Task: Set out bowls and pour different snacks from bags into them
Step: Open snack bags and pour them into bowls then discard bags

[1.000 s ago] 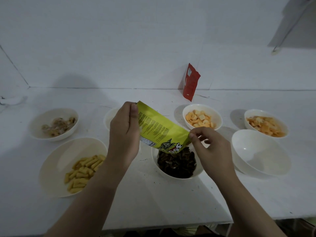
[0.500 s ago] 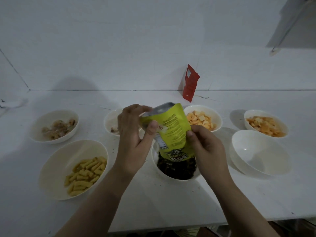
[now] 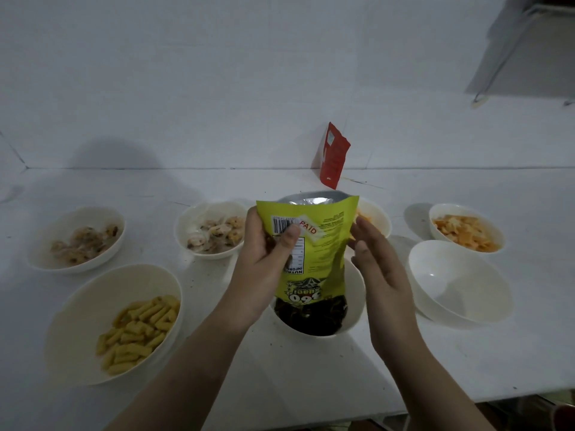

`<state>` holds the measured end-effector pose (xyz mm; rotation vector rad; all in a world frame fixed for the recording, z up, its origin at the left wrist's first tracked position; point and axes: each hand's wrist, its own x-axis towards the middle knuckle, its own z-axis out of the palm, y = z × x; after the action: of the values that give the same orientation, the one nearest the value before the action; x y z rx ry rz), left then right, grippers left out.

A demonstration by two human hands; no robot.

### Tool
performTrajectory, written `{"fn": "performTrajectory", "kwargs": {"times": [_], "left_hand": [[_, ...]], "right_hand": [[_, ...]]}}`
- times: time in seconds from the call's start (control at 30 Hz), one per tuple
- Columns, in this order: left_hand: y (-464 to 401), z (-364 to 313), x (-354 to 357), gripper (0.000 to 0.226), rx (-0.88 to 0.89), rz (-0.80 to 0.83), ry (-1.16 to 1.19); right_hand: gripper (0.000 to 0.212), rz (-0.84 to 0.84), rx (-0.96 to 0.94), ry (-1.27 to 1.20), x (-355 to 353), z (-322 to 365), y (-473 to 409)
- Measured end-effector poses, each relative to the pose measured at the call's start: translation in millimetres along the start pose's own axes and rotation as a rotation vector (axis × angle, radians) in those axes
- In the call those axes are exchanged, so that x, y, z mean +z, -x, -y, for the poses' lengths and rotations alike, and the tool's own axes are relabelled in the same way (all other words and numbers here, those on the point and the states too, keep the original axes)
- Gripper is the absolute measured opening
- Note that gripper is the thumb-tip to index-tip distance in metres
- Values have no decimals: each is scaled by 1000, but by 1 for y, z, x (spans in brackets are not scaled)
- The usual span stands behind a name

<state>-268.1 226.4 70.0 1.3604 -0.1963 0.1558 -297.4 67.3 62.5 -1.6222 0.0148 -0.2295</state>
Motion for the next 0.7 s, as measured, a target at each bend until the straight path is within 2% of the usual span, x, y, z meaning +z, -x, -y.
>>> {"fn": "performTrajectory", "kwargs": {"times": [0.07, 0.17, 0.27, 0.37, 0.53, 0.6, 0.7], "left_hand": [[-2, 0, 1, 30, 6, 11, -6], [-3, -1, 2, 33, -9, 50, 6], [-4, -2, 5, 34, -19, 68, 43], [-5, -2, 7, 34, -15, 71, 69], [-6, -2, 9, 33, -13, 75, 85], [-7, 0, 11, 28, 1, 51, 101], [-11, 3, 7, 18, 80, -52, 22]], "right_hand": [[37, 39, 8, -11, -1, 1, 0], [34, -10, 10, -68, -3, 1, -1], [26, 51, 19, -67, -7, 7, -6], [26, -38, 34, -68, -17, 11, -16], [26, 145, 51, -100, -19, 16, -20], [28, 121, 16, -168, -15, 18, -20], [14, 5, -32, -173, -12, 21, -24]]}}
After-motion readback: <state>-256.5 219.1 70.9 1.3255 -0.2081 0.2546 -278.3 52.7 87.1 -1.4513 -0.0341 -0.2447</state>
